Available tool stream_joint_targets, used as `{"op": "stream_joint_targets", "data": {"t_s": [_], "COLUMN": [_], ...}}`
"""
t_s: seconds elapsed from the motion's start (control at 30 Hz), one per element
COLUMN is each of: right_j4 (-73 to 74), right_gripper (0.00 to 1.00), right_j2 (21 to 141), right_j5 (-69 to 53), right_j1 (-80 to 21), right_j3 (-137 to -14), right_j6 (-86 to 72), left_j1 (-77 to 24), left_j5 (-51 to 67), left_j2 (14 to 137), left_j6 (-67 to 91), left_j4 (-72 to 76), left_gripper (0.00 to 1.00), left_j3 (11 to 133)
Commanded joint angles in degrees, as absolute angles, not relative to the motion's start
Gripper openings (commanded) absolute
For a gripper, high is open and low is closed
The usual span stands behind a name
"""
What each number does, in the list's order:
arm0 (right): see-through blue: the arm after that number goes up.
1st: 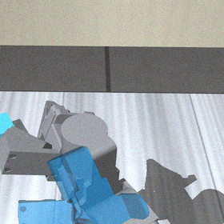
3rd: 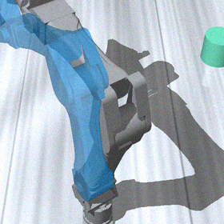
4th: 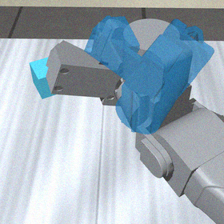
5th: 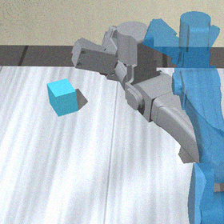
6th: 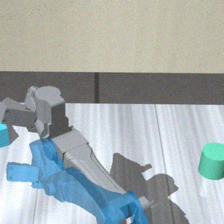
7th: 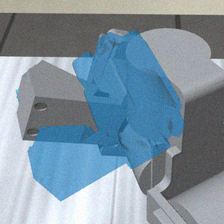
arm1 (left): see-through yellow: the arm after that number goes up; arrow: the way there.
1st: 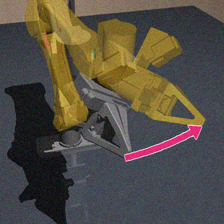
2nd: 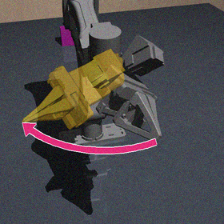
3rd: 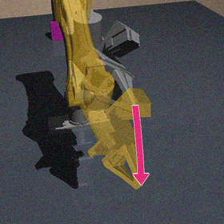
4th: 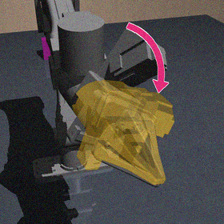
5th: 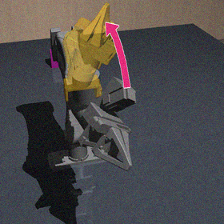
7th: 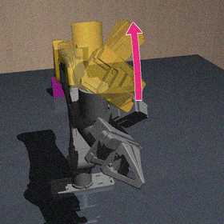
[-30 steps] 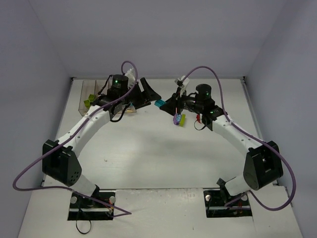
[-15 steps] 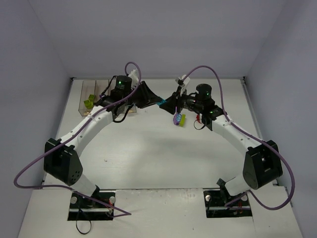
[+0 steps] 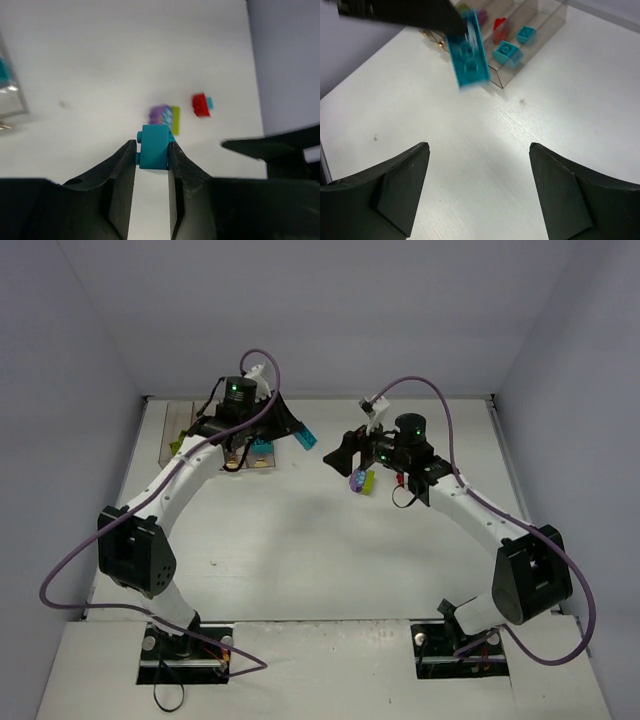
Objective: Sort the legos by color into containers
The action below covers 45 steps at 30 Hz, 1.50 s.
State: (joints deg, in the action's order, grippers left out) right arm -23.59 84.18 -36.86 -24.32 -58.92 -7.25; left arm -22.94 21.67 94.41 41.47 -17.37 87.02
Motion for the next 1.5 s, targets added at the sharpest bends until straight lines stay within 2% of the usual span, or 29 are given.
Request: {"op": "stream_joint_targets", "data": {"t_s": [0.0, 0.3, 0.53, 0.63, 0.67, 0.7, 0.77, 0.8, 0.93, 1.07, 1.37, 1.47], "right_j4": [-22.0, -17.6, -12.7, -12.0, -11.9, -11.9, -11.6, -11.6, -11.7, -11.7, -12.2, -12.3], "right_gripper": [0.78, 0.78, 0.78, 0.79, 0.79, 0.79, 0.79, 0.78, 0.76, 0.74, 0.58, 0.58], "right_j2": [79.7, 71.8, 67.0, 66.5, 66.5, 66.6, 67.6, 68.0, 70.8, 74.5, 86.1, 88.4], "right_j5": [-30.6, -25.8, -22.9, -21.6, -20.7, -20.2, -18.6, -17.8, -12.1, -9.0, -3.6, -2.6], "right_j1": [-23.6, -23.3, -23.3, -23.4, -23.4, -23.4, -23.4, -23.4, -23.3, -22.9, -22.8, -22.2], "right_j3": [-58.5, -51.5, -48.8, -48.3, -48.2, -48.2, -48.3, -48.3, -48.2, -48.6, -52.1, -54.2], "right_j6": [-6.9, -9.0, -9.1, -9.2, -9.3, -9.4, -9.9, -10.4, -13.4, -16.3, -22.1, -23.2], "left_j1": [-17.6, -12.4, -11.8, -11.5, -11.5, -11.4, -11.4, -11.4, -11.5, -11.6, -14.6, -15.6], "left_j5": [13.5, 1.9, -2.5, -2.9, -2.9, -2.9, -2.6, -1.9, -0.8, 0.0, 4.5, 7.1], "left_j2": [95.3, 113.6, 127.5, 131.9, 133.2, 133.7, 134.3, 134.2, 132.2, 127.0, 110.8, 105.2], "left_j6": [30.8, 16.2, 12.8, 12.6, 12.5, 12.5, 12.5, 12.6, 13.2, 15.2, 21.6, 23.1], "left_j4": [-19.2, -22.9, -25.0, -26.5, -26.4, -26.4, -26.5, -26.4, -24.5, -25.7, -28.5, -27.4], "left_gripper": [0.00, 0.00, 0.01, 0.12, 0.21, 0.25, 0.31, 0.41, 0.59, 0.63, 0.64, 0.64], "left_j3": [93.9, 112.0, 127.2, 132.5, 133.8, 134.0, 134.5, 134.2, 130.4, 127.0, 112.9, 105.6]}}
